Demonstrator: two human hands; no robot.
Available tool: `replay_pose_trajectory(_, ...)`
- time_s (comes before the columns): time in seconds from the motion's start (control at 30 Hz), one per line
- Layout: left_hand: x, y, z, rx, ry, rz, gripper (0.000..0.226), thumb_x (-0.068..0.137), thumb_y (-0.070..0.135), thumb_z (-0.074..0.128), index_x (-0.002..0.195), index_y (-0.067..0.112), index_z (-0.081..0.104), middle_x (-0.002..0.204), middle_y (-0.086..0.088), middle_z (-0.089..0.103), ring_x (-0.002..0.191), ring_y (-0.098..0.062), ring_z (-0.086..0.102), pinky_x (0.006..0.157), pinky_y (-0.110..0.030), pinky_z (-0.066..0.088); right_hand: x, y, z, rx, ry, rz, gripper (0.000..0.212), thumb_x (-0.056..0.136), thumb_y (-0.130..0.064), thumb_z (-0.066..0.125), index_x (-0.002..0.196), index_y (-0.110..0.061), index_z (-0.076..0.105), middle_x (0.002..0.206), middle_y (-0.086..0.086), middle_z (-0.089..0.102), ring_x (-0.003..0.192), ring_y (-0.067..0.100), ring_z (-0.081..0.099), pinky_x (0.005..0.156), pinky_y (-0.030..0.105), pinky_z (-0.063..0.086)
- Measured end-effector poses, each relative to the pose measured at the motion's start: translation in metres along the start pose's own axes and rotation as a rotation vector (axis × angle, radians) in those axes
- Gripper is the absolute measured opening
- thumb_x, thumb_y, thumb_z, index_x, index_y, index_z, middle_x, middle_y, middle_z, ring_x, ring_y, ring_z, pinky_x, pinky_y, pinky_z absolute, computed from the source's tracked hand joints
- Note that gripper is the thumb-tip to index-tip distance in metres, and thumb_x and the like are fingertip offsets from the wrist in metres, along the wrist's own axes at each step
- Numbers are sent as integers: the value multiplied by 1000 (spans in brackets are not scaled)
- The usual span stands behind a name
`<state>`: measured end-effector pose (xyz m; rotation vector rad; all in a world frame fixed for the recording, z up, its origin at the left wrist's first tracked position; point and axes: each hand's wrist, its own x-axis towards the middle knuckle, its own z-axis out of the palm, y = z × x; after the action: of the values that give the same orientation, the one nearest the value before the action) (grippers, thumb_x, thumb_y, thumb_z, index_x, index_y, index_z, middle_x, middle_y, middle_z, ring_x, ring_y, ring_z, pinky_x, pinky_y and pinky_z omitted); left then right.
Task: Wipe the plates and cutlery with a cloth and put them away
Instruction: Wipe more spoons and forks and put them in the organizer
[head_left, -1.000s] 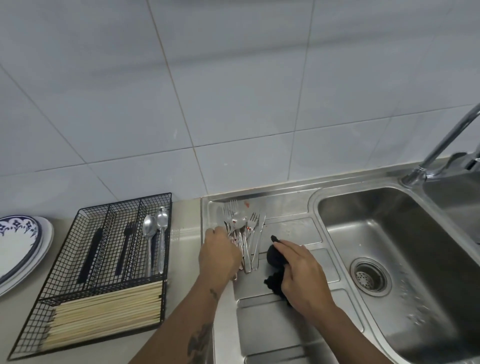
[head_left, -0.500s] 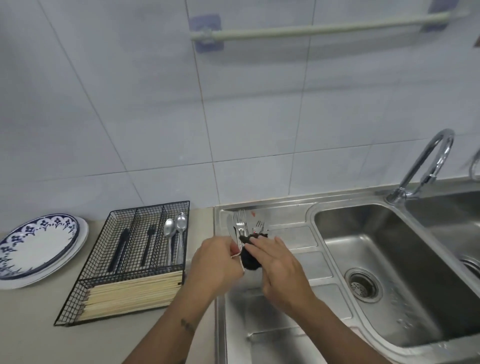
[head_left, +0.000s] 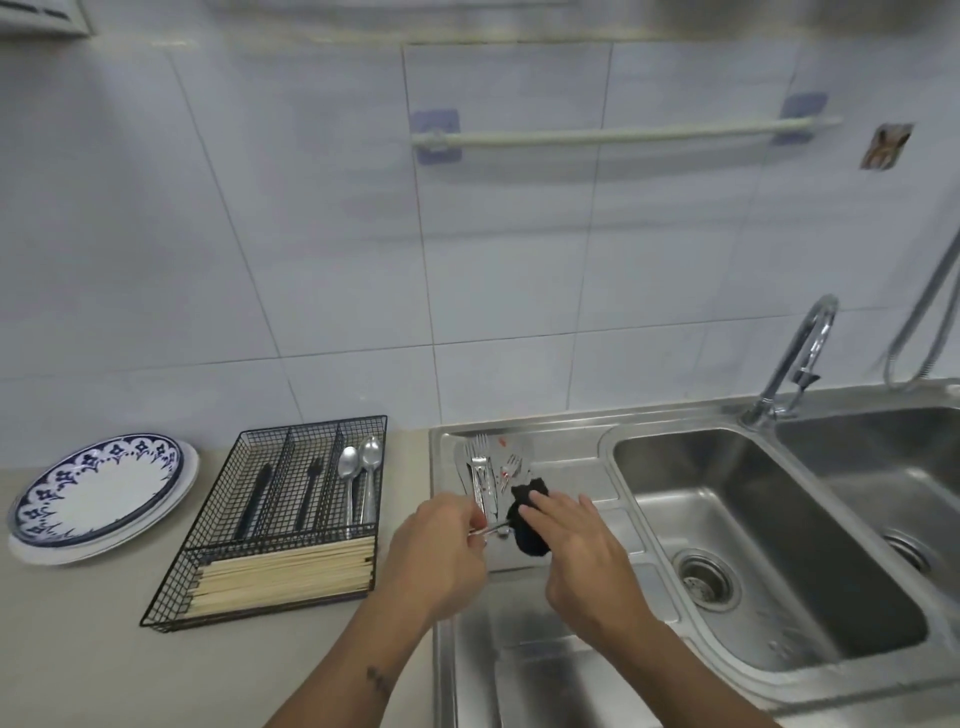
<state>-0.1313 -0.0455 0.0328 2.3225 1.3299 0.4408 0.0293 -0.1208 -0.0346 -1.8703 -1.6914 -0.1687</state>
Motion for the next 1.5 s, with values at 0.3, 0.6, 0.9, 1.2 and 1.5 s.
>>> replay_pose_trajectory(0.3, -14, -3, -5, 57, -34, 12, 19, 95, 25, 56, 112, 29, 63, 112, 9, 60, 98, -16, 60, 90, -36, 52, -3, 11, -22, -48, -94, 135, 75, 63, 7, 69, 132, -19, 58, 136, -1, 57, 130, 20, 48, 117, 35, 9)
replay_pose_trajectory(0.6, -14, 0, -3, 100, -52, 121, 22, 99, 23, 51, 116, 29, 62, 113, 14, 53, 96, -9, 50, 81, -24, 37, -17, -3, -22, -84, -99, 74, 78, 52, 5, 77, 126, -17, 63, 132, 0, 61, 123, 20, 56, 114, 43, 22)
replay_pose_trajectory(0.9, -15, -2, -3, 142, -183, 4, 37, 89, 9, 43, 112, 28, 64, 113, 1, 64, 89, -18, 54, 79, -31, 47, -13, -3, -27, 107, 183, 109, 58, 75, 9, 50, 127, -12, 62, 131, 1, 61, 119, 18, 56, 103, 49, 44)
replay_pose_trajectory(1.2, -8, -6, 11, -8, -101, -72, 17, 97, 35, 54, 98, 33, 71, 91, 14, 66, 90, -12, 59, 76, -28, 45, -14, -9, -1, 30, 51, 40, 63, 66, 4, 60, 125, -15, 63, 130, 2, 62, 118, 20, 58, 110, 47, 34)
replay_pose_trajectory(1.5, -1, -16, 14, -402, -266, -139, 29, 97, 9, 51, 112, 23, 72, 84, 5, 68, 76, -8, 62, 68, -19, 47, -7, -13, -8, 71, 8, -130, 65, 63, 4, 57, 125, -15, 64, 134, 1, 59, 123, 19, 54, 105, 40, 43)
